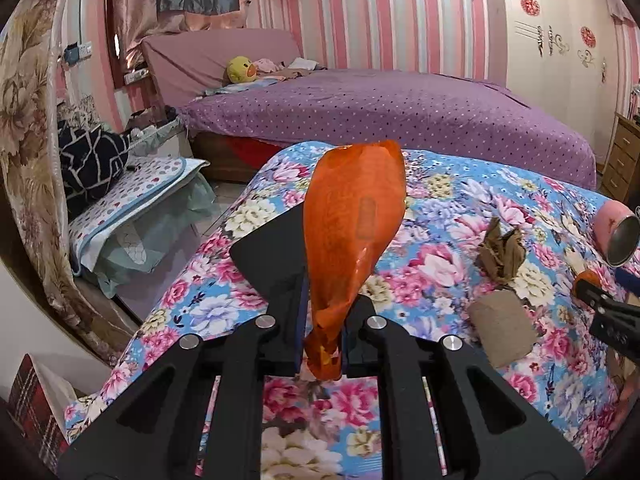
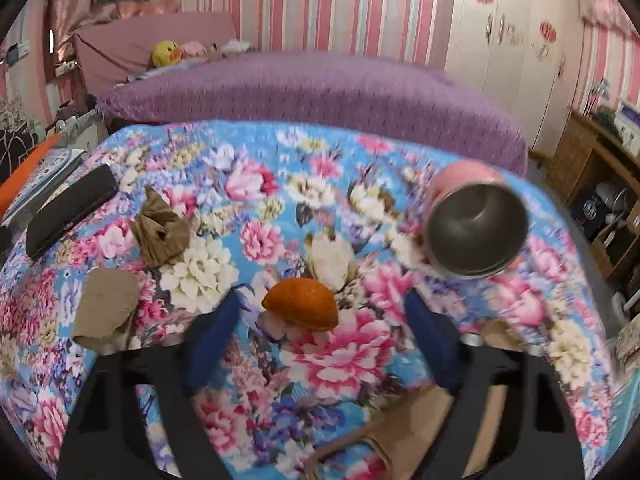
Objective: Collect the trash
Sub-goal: 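Grasp a tangerine with the right tool while the left tool holds the mesh bag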
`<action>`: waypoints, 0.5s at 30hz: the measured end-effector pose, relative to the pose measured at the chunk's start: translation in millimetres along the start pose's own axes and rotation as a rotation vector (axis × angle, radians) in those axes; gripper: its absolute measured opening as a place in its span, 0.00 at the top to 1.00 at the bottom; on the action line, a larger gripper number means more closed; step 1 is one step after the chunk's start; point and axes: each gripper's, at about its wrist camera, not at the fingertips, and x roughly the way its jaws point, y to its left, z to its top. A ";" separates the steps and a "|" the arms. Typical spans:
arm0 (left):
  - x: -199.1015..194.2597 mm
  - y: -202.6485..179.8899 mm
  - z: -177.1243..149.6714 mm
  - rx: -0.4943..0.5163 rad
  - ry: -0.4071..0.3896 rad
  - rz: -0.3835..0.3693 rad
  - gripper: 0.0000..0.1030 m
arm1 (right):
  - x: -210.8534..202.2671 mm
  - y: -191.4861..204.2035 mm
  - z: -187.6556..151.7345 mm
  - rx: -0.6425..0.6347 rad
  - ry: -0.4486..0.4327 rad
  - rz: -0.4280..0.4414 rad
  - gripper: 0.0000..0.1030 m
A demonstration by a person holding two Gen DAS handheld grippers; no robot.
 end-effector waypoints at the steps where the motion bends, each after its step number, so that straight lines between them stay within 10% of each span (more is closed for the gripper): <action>1: 1.1 2.6 0.3 -0.011 0.007 -0.004 0.89 | 4.1 -0.5 1.1 0.007 0.019 0.012 0.39; 5: 2.2 6.4 0.8 -0.044 0.021 -0.020 0.89 | 12.4 2.8 1.0 -0.005 0.047 0.064 0.63; 15: -22.2 -18.7 3.7 -0.006 -0.017 -0.043 0.89 | -32.6 -18.3 -4.1 -0.018 -0.098 0.041 0.70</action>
